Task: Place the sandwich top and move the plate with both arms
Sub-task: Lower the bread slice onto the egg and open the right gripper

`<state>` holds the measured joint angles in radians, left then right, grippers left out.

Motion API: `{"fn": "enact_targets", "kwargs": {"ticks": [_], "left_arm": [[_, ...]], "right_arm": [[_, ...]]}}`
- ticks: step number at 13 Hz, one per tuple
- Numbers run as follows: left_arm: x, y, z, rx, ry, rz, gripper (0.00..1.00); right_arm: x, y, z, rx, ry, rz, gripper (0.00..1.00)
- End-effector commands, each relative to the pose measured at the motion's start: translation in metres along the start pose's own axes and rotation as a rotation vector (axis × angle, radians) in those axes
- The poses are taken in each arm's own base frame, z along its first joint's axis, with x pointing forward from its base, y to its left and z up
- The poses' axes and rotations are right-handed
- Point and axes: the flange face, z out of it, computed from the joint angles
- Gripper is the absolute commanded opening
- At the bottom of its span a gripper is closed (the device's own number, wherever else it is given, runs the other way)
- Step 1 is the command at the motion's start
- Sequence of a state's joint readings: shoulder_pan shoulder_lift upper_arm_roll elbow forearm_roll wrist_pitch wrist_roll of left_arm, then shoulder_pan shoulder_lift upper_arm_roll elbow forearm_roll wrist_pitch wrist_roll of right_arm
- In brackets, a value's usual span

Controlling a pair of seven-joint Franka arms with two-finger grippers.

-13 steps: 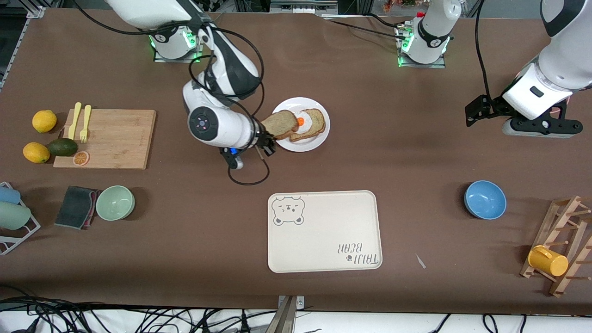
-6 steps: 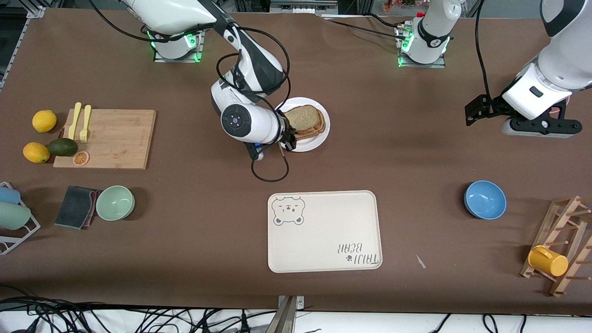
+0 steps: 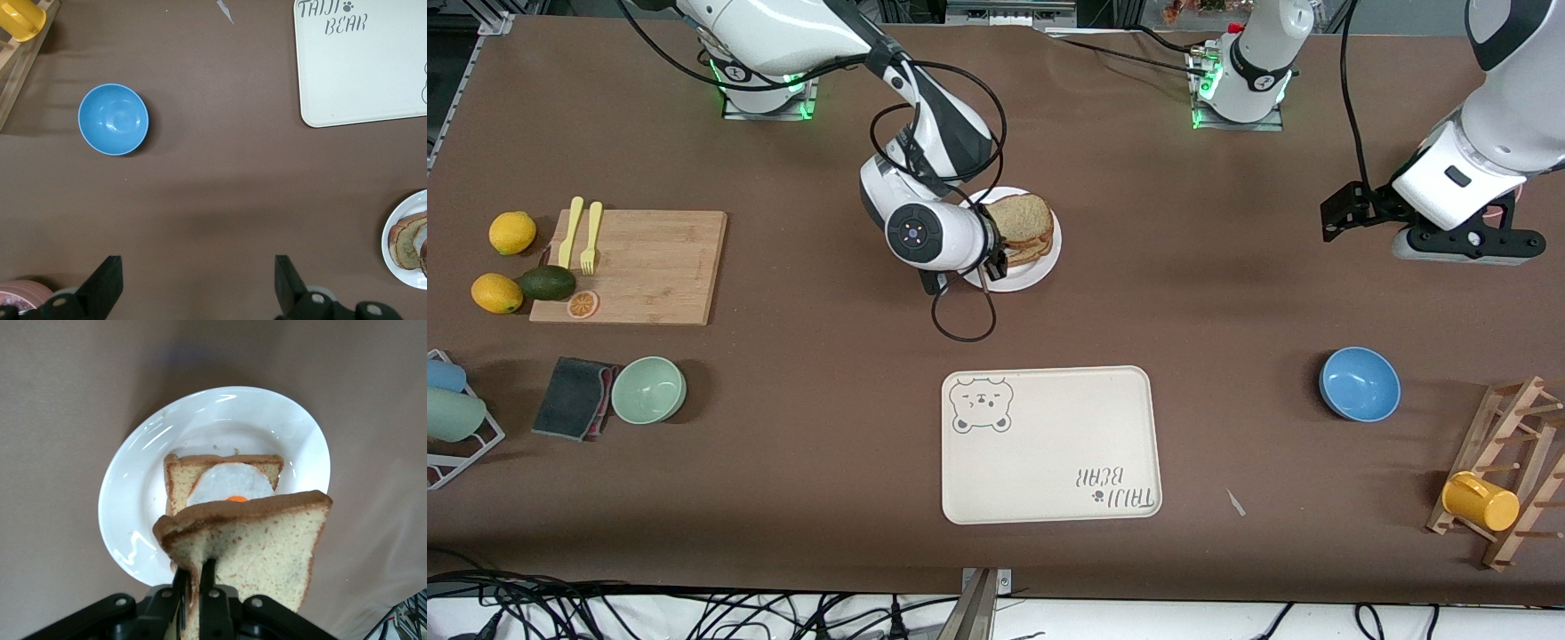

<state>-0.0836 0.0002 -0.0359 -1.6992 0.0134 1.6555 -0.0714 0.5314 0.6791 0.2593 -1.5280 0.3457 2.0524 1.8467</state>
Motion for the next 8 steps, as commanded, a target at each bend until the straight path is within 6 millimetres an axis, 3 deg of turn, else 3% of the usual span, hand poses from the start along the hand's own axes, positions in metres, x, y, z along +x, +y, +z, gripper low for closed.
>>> {"fn": "enact_targets", "kwargs": {"ticks": [1, 7, 8], "left_arm": [[0.003, 0.003, -0.006, -0.027, -0.006, -0.006, 1.00], [0.003, 0.004, -0.006, -0.027, -0.006, -0.003, 1.00], [0.003, 0.004, -0.006, -0.027, -0.006, -0.003, 1.00]], "right_arm": [[0.000, -0.008, 0.017, -0.004, 0.025, 0.003, 0.00], [-0.001, -0.006, 0.035, -0.004, 0.064, -0.019, 0.00], [-0.002, -0.004, 0.040, -0.001, 0.100, -0.045, 0.09]]}}
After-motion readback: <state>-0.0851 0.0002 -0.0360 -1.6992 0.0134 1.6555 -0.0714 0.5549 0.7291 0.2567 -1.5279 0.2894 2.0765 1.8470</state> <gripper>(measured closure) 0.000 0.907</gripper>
